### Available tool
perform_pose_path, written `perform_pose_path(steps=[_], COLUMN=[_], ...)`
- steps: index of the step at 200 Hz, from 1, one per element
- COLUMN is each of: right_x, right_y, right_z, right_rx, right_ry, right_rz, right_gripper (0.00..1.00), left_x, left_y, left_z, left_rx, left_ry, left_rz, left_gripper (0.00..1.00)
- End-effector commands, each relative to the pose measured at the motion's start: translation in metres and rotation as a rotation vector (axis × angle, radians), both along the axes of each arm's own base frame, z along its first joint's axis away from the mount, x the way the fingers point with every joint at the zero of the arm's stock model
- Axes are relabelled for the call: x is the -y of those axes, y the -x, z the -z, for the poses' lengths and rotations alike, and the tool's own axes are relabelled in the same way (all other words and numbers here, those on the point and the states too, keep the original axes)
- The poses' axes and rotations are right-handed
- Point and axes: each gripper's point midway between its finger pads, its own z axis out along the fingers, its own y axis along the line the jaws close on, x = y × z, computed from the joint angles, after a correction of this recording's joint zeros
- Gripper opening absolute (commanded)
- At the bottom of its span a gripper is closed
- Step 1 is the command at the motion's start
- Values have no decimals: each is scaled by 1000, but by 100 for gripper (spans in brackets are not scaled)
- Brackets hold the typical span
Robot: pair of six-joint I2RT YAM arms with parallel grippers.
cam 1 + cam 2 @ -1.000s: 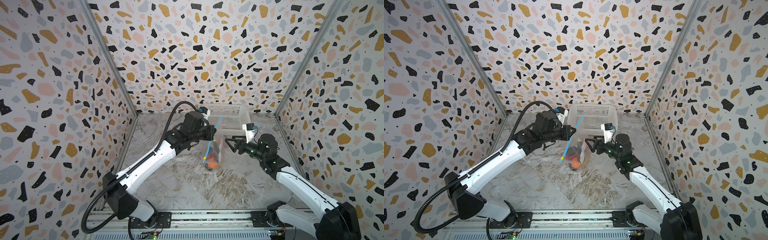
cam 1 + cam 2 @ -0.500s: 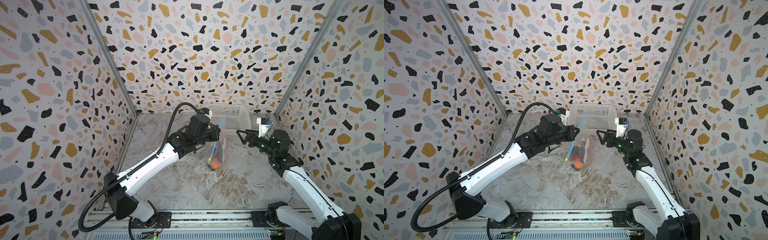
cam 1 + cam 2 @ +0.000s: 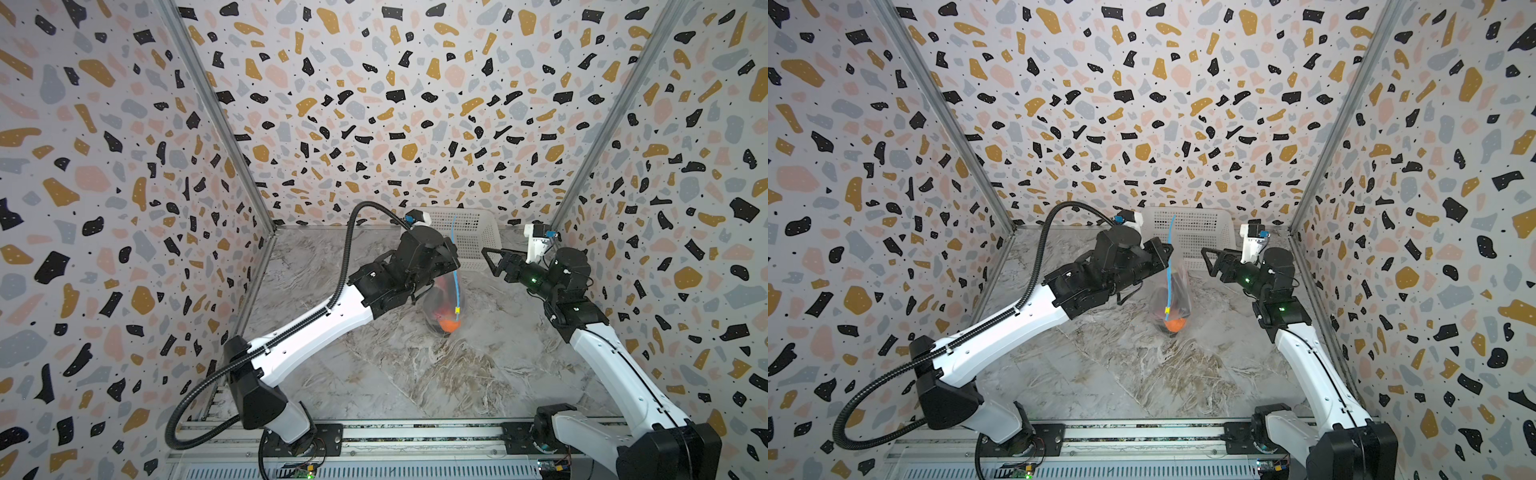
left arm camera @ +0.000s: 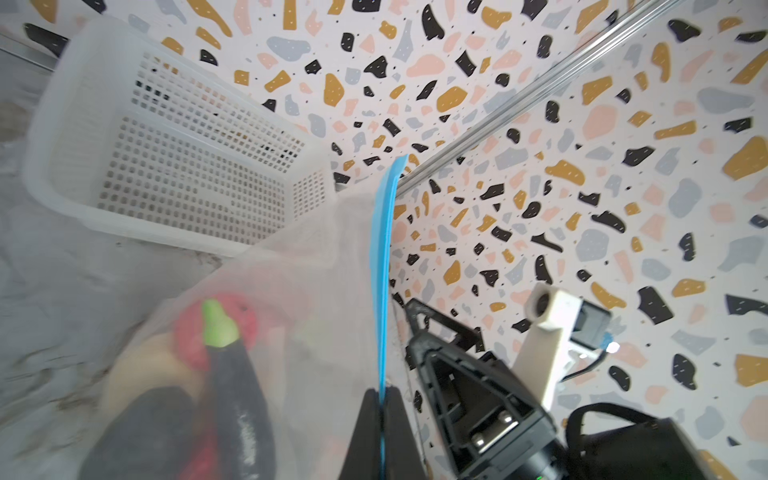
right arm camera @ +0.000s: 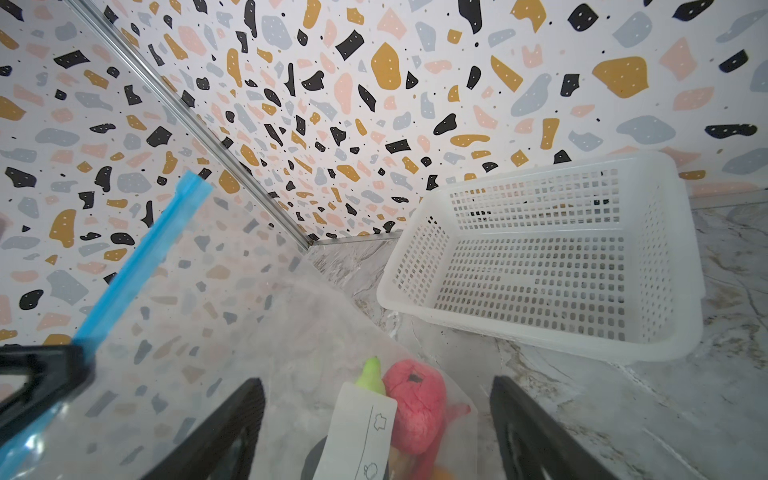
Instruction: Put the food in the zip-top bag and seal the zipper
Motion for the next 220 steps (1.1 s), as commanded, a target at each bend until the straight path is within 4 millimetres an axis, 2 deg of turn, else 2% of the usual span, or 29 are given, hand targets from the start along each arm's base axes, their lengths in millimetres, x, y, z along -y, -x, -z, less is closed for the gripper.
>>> perform_pose_path(steps=[1,23,49,59,72,97,117,129,144,160,179,198,220], right_x=[4,14,31,34,34,31,21,14,2,-7,-18,-37,-66], right_y=[0,0,0,-1,-3,-5,-6,-6,-6,-7,-5,1,13], right_z=[-14,-13,-16,-19,-23,-21,-12,-7,-1,6,21,42,69], right_rx=[-1,-20,-20,-19,-27,-37,-57,-66,-71,-87,-112,-143,-180], right_ry=[-7,10,19,27,44,49,59,74,97,126,162,204,240], right_rz=[5,36,89,101,101,82,54,43,20,3,-19,-61,-134], right_gripper=[88,88,88,88,88,87,86,85,85,85,85,85,85], left_x=[26,60,103,110,105,57,23,3,-21,-52,-92,-136,-179], left_y=[-3,-3,10,13,14,10,2,-2,-6,-11,-12,-8,-1], left_z=[-56,-66,-75,-73,-59,-33,15,55,87,111,142,173,224], left_rx=[81,89,77,66,42,35,-30,-94,-139,-165,-196,-226,-276], left_ry=[211,278,351,353,346,371,350,348,380,373,343,322,253], left_rz=[-32,-1,88,112,101,-4,-53,-81,-99,-136,-196,-263,-330], left_gripper=[0,0,0,0,0,0,0,0,0,0,0,0,0])
